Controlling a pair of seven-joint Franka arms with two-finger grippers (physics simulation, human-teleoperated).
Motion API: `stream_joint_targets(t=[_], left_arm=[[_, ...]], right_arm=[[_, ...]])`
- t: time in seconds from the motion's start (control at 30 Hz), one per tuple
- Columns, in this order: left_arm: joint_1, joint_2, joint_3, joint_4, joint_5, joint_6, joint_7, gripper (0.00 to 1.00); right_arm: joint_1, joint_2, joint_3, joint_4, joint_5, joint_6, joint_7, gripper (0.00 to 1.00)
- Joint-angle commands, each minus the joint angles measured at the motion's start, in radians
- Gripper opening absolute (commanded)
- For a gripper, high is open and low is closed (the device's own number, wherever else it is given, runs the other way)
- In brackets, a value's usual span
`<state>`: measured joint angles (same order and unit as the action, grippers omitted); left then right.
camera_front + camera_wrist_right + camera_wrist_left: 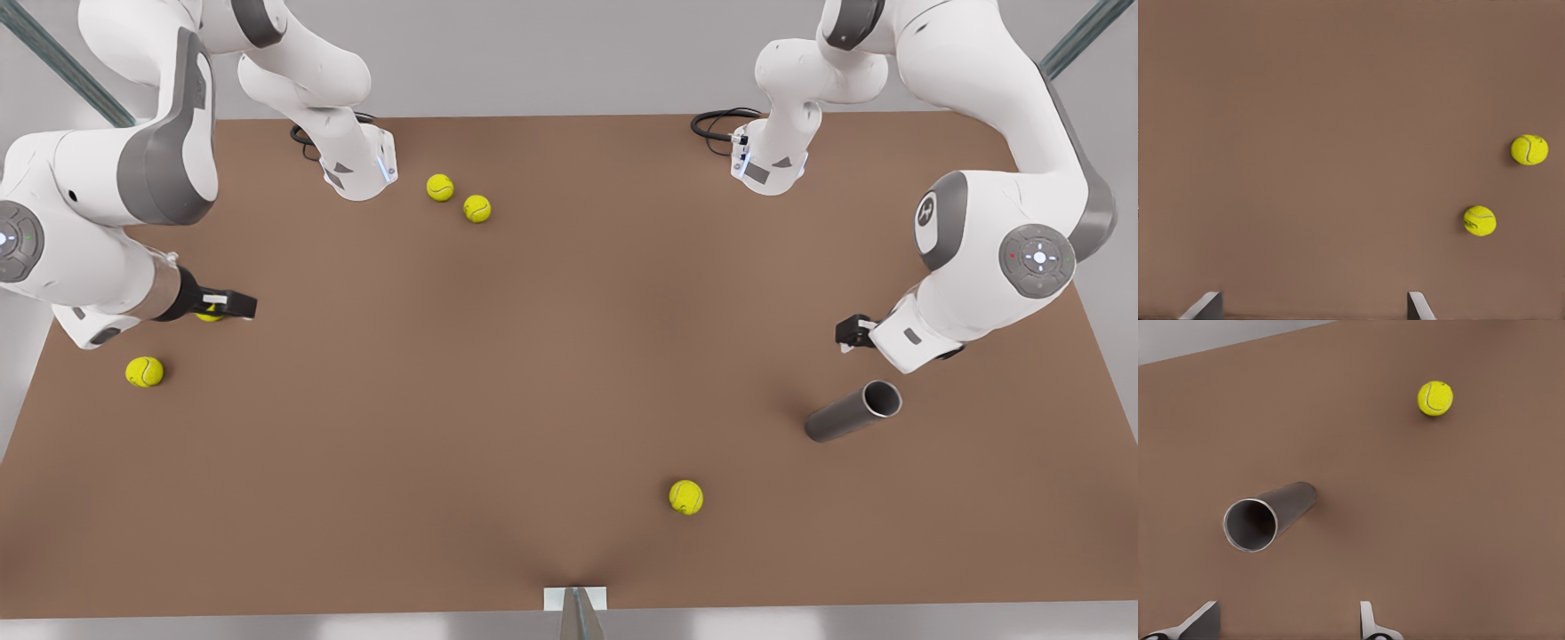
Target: Put the tennis tube upright
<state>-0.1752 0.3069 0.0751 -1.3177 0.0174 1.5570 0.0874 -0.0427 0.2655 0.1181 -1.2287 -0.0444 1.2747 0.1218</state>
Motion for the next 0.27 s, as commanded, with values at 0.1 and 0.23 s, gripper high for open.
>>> stream_joint_targets(t=[0.1,0.23], left_arm=[[0.002,-0.002,0.000,0.000,0.003,-0.003,0.002,1.00],[0.002,-0.005,0.000,0.000,0.003,-0.006,0.003,1.00]], right_arm=[[0.004,0.000,0.000,0.000,0.000,0.000,-0.014,1.00],[0.001,0.000,0.000,0.000,0.000,0.000,-0.014,1.00]])
